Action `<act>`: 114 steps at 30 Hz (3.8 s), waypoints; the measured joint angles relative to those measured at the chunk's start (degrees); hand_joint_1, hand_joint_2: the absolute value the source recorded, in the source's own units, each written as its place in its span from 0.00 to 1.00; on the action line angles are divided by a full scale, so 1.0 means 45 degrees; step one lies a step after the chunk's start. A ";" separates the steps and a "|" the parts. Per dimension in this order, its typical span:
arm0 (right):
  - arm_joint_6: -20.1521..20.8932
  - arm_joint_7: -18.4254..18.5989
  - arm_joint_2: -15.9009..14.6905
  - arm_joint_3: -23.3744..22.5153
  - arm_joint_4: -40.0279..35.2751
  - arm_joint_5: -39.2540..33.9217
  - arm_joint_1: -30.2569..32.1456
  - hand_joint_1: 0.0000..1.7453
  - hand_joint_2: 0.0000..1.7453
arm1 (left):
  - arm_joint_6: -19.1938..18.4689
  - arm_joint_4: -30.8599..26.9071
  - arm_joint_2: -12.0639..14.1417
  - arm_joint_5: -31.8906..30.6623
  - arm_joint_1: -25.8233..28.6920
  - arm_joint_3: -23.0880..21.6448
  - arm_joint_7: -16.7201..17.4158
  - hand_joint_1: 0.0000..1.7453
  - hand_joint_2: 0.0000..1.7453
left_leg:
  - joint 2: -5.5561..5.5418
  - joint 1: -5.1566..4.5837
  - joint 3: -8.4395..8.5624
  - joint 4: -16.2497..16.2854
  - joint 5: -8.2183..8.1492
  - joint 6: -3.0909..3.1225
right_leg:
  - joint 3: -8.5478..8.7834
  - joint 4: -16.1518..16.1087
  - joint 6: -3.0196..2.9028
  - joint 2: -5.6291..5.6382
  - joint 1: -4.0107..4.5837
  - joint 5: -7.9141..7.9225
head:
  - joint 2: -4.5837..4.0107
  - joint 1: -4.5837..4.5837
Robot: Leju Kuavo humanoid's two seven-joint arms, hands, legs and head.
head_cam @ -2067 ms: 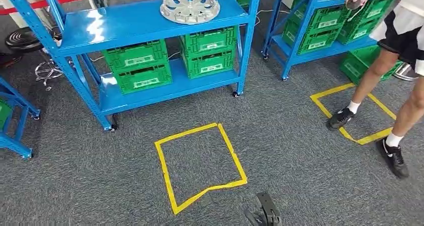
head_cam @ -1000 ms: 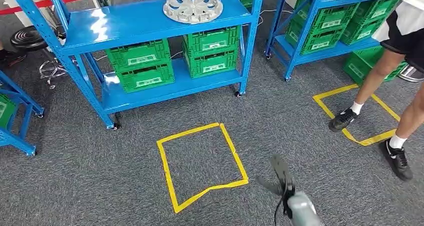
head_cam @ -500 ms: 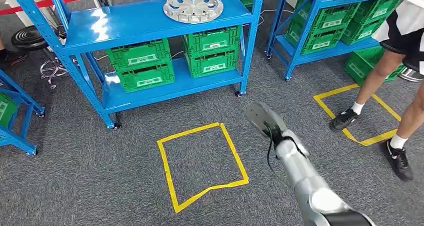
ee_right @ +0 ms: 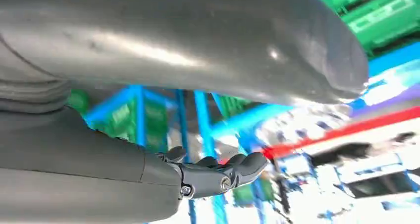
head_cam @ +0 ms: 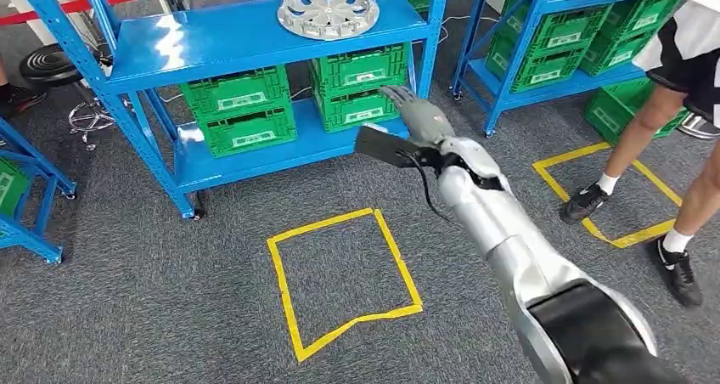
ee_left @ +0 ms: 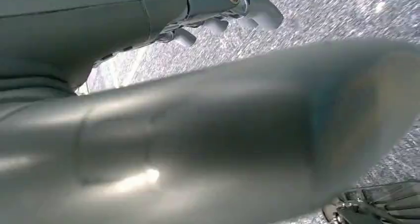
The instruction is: Take the parts from the cabinet and place them on the table.
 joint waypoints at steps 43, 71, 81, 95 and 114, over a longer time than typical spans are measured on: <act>-0.0233 0.1107 -0.0296 0.2756 0.0403 -0.0126 -0.1327 0.00 0.00 | 0.0117 -0.0117 -0.0253 -0.0836 -0.0298 0.0578 0.0088 0.00 0.00 | 0.0222 0.0174 -0.0805 0.0181 0.0389 -0.0297 | -0.0904 0.0325 -0.0373 -0.0744 0.0059 0.0385 | 0.0000 -0.0087; -0.0379 0.1034 -0.0301 0.2838 0.0957 -0.0126 -0.1375 0.00 0.00 | 0.0107 -0.0160 -0.0306 -0.0894 -0.0339 0.0578 -0.0175 0.00 0.00 | 0.0080 0.0310 -0.0645 0.0063 0.0331 -0.0514 | -0.1044 0.0512 0.0071 -0.0481 -0.0233 0.0285 | 0.0000 -0.0102; -0.0495 0.1069 -0.0238 0.2994 0.0966 -0.0009 -0.1306 0.00 0.00 | 0.0112 -0.0160 -0.0326 -0.0894 -0.0315 0.0578 -0.0141 0.00 0.00 | 0.0191 0.0234 -0.2272 0.2164 0.0521 -0.0444 | -0.0409 0.0464 -0.0367 -0.0505 -0.0118 -0.0174 | 0.0000 -0.0199; -0.0461 0.1258 -0.0257 0.3052 0.0942 0.0180 -0.0883 0.00 0.00 | 0.0083 -0.0175 -0.0394 -0.1127 -0.0319 0.0578 -0.0097 0.00 0.00 | 0.0091 0.0121 -0.0483 0.0104 0.0178 0.0273 | -0.2761 0.3466 0.0209 -0.0536 -0.0094 -0.0567 | 0.0000 -0.0121; -0.0481 0.1297 -0.0369 0.3076 0.0777 0.0287 -0.0451 0.00 0.00 | 0.0083 -0.0170 -0.0394 -0.1234 -0.0261 0.0573 -0.0068 0.00 0.00 | 0.0260 0.0186 -0.1702 0.0293 0.1336 -0.0479 | 0.0002 0.0212 -0.0285 -0.0530 -0.0111 -0.0302 | 0.0000 -0.0238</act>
